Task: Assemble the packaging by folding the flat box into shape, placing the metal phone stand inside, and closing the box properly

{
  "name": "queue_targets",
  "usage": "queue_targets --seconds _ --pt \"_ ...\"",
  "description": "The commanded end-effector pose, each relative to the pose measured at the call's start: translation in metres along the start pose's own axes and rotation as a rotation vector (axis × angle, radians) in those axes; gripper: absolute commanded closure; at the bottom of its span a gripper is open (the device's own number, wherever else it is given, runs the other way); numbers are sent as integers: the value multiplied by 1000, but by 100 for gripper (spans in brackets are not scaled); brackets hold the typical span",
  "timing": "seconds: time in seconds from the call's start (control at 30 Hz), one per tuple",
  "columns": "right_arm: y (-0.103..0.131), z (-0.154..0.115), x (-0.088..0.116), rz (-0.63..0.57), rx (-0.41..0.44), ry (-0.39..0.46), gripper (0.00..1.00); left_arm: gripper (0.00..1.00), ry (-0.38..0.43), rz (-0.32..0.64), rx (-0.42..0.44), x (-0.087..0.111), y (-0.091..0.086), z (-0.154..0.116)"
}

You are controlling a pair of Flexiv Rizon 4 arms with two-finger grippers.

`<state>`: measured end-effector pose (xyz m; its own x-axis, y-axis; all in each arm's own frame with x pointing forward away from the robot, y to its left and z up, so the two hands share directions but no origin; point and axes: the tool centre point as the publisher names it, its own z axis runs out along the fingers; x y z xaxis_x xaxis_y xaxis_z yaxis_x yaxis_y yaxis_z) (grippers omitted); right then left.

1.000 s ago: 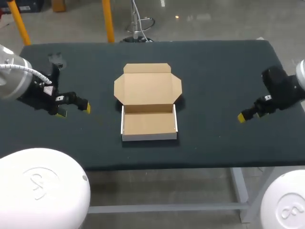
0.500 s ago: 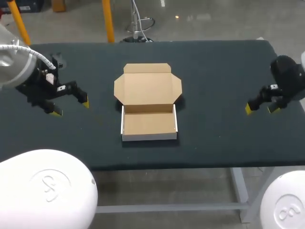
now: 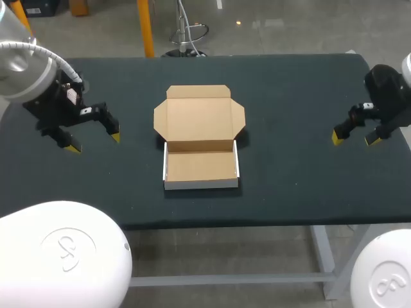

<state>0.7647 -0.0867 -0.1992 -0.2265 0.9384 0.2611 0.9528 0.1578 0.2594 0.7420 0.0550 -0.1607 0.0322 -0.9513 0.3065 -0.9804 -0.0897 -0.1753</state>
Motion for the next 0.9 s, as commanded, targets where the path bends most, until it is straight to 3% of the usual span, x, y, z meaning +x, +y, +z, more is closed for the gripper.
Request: queue_targets --seconds 0.03,0.9 --pt "2 -3 -1 8 11 -5 0 0 -34 0 -16 3 -6 0" --pt "6 -4 -5 131 28 -44 0 0 -68 -25 -13 -1 -16 6"
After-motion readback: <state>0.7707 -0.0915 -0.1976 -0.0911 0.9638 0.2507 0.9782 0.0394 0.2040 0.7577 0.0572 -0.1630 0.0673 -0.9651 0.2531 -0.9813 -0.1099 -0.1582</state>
